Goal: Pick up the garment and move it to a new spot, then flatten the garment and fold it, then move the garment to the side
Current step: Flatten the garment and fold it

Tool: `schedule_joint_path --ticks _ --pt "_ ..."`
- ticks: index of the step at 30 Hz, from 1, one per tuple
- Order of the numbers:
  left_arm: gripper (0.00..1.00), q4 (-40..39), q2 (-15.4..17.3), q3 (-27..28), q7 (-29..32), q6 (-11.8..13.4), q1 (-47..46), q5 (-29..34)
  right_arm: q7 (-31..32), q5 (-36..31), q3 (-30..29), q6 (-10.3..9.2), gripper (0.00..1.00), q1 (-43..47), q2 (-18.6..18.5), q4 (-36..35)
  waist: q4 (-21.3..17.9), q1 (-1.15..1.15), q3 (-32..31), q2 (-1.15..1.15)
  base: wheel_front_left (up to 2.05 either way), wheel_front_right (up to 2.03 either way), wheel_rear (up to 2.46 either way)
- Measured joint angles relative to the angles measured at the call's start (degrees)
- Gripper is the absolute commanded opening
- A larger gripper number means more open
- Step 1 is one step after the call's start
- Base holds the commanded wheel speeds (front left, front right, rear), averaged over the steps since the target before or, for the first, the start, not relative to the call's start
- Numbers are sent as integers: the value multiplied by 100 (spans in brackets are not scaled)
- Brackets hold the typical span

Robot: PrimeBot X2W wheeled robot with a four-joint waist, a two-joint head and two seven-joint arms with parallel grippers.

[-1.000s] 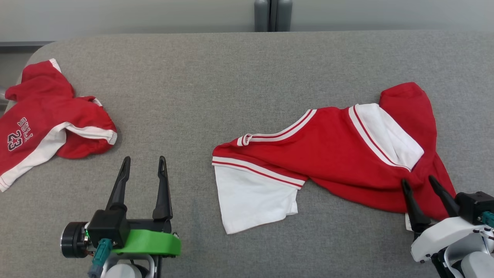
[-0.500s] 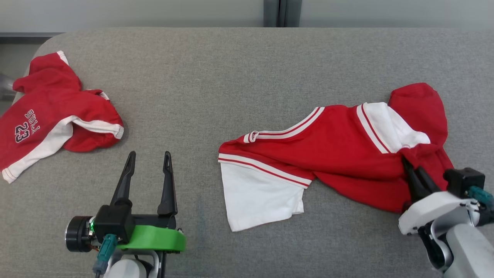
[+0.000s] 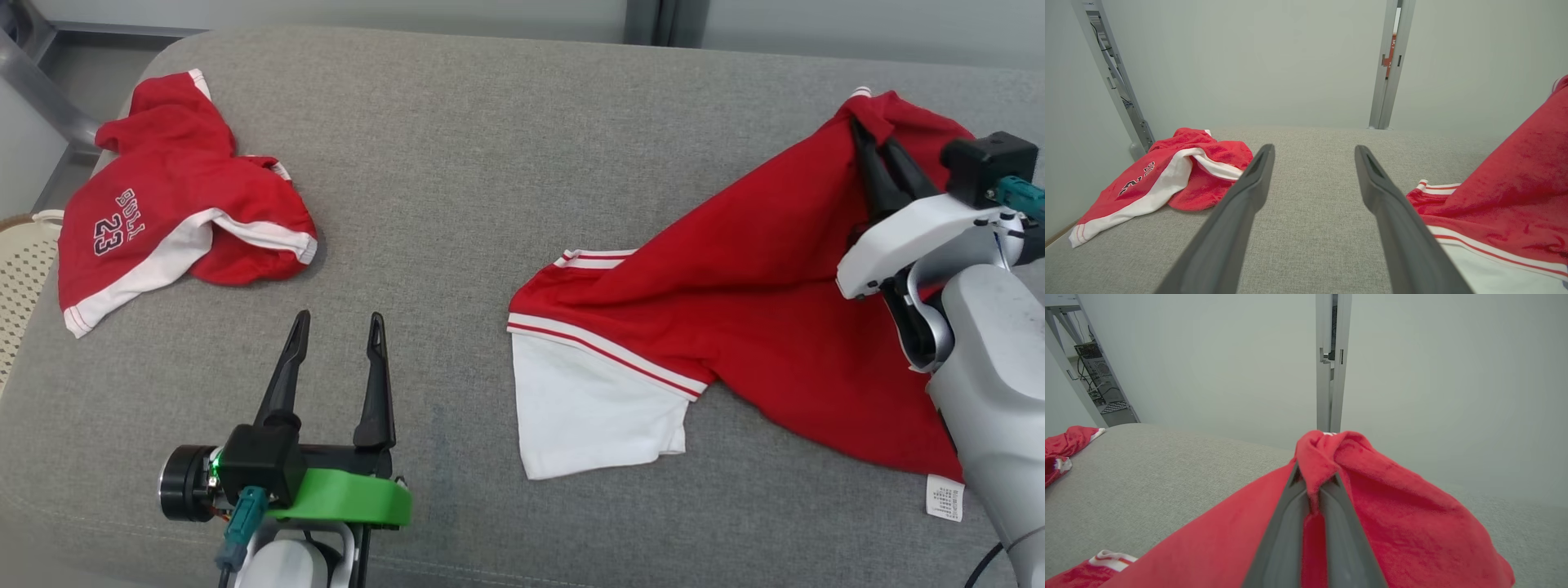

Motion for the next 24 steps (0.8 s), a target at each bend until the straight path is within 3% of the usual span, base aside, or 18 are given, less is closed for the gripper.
schedule_joint_path --ticks 1,2,5,11,17,24 --pt "100 1 0 -18 0 9 0 -13 -20 -44 84 1 63 -104 24 170 23 0 18 0 0 0 0" --pt "100 3 0 -25 1 25 -1 -15 -44 -51 140 1 100 -160 47 288 38 0 30 0 0 0 0" --pt "100 24 0 -30 0 48 -1 -18 -163 -12 291 0 100 -273 86 612 50 0 43 0 0 0 0" --pt "100 57 -1 67 0 46 5 40 -250 59 407 0 100 -42 -38 610 -133 0 -30 0 0 0 0" --pt "100 102 -2 292 1 -46 113 152 -265 -4 56 1 100 1014 -240 -536 -526 0 -230 0 0 0 0" --pt "100 138 -2 533 0 -155 300 224 -268 -164 -492 0 100 2216 -158 -1719 -905 0 -533 0 0 0 0"
